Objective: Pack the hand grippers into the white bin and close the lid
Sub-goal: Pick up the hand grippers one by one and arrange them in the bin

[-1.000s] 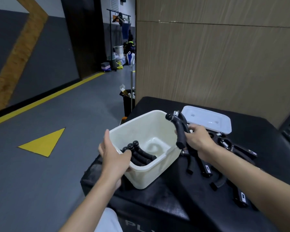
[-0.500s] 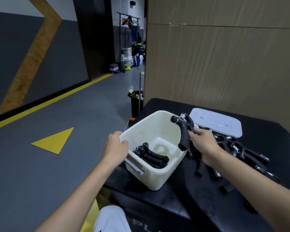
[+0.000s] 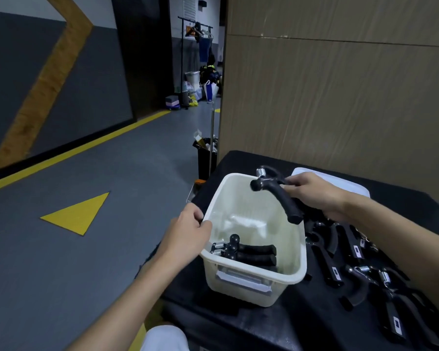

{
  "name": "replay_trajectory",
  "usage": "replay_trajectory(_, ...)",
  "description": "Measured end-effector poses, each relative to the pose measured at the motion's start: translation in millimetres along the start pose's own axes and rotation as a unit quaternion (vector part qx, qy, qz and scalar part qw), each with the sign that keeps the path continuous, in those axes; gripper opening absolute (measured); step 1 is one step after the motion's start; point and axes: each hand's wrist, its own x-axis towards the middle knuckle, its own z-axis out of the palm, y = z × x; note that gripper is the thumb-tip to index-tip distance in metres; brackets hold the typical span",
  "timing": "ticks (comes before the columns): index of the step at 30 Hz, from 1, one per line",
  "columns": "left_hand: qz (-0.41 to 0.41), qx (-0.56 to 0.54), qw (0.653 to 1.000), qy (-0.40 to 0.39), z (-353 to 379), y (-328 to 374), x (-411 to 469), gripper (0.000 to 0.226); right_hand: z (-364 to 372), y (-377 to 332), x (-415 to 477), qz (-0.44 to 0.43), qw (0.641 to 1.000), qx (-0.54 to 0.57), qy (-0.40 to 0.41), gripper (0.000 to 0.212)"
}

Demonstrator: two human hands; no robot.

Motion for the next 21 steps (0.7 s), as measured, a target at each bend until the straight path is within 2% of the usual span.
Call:
replay_trajectory(2,0.083,0.02,0.996,-0.01,-1,3,13,0.023,4,-6,6,-0.028,0.999,-0.039,-0.01,0.02)
replay_trajectory(5,0.248,0.016,0.967,-0.049,-5,15,33,0.054,13,-9,17,-0.045,0.995,-0.09,-0.023,0.013)
replay_trajectory(7,0.297,0.029,0.952,-0.075,-6,24,47,0.064,18,-7,25,-0.037,0.995,-0.078,-0.058,0.008)
replay_trajectory(9,0.333,0.028,0.938,-0.087,-5,31,60,0.055,22,-3,34,-0.028,0.994,-0.06,-0.091,0.007)
replay_trajectory(12,0.41,0.044,0.908,-0.076,-1,37,73,0.024,27,4,46,-0.004,0.99,-0.023,-0.137,0.002)
replay_trajectory(14,0.414,0.025,0.907,-0.075,1,38,75,0.012,27,4,53,-0.007,0.99,0.002,-0.144,0.007)
replay_trajectory(17,0.393,0.011,0.916,-0.076,6,33,72,0.014,18,-9,47,-0.051,0.987,-0.054,-0.139,0.031)
replay_trajectory(19,0.385,0.008,0.919,-0.081,10,30,71,0.016,13,-21,38,-0.09,0.971,-0.114,-0.192,0.026)
replay_trajectory(21,0.373,-0.008,0.923,-0.089,15,30,72,0.018,17,-25,34,-0.136,0.944,-0.226,-0.197,0.014)
